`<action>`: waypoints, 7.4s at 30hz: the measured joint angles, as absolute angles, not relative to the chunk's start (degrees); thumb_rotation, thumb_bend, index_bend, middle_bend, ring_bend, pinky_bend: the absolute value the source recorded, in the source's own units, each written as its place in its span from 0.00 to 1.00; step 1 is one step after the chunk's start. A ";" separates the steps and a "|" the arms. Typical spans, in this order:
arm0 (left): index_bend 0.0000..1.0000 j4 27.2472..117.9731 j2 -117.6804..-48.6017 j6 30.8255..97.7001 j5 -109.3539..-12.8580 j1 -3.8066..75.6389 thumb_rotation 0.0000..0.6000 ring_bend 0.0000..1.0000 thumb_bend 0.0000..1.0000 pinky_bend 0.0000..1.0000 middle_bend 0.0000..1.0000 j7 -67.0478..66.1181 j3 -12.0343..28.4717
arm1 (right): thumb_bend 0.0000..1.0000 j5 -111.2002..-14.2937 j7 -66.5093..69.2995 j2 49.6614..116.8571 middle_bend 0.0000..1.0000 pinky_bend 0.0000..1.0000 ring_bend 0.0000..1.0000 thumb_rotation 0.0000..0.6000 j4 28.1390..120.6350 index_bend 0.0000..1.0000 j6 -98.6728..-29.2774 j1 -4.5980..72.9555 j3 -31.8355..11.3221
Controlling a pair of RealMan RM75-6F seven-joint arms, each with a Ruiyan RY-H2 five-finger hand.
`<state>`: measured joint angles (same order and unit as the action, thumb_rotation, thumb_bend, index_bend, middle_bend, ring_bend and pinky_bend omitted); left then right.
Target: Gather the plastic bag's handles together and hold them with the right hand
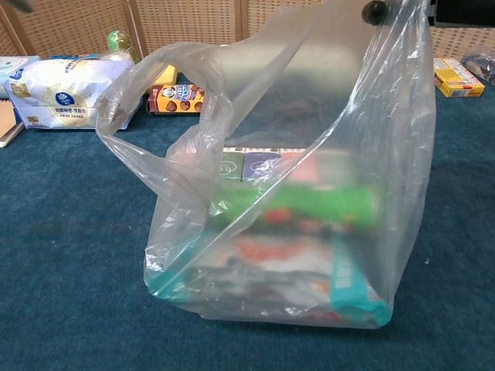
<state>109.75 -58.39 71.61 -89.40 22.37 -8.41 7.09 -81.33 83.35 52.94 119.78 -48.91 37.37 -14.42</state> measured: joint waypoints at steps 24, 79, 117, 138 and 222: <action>0.22 99.20 -74.96 65.33 -100.19 38.27 1.00 0.13 0.10 0.20 0.22 -1.82 9.58 | 0.19 -80.58 80.02 55.14 0.52 0.42 0.49 0.62 119.37 0.48 -51.15 34.85 -14.41; 0.31 89.37 -86.40 83.61 -104.14 48.94 1.00 0.13 0.29 0.26 0.24 -4.32 18.75 | 0.19 -83.17 89.99 54.08 0.46 0.36 0.43 0.62 118.38 0.42 -46.05 35.81 -15.18; 0.21 91.26 -85.63 81.68 -100.80 52.33 1.00 0.09 0.24 0.23 0.21 -7.64 19.05 | 0.10 -101.44 112.06 53.08 0.21 0.09 0.14 0.00 111.43 0.20 -53.04 44.99 -6.36; 0.20 90.86 -87.56 78.85 -98.35 55.92 1.00 0.08 0.24 0.22 0.21 -9.85 21.15 | 0.10 -96.39 110.52 54.53 0.22 0.09 0.14 0.00 113.29 0.20 -52.44 50.23 -5.26; 0.13 114.59 -75.70 59.98 -62.08 60.53 1.00 0.00 0.00 0.19 0.17 -20.79 25.71 | 0.10 -89.36 105.37 60.74 0.24 0.09 0.14 0.00 114.29 0.18 -45.94 53.85 -8.73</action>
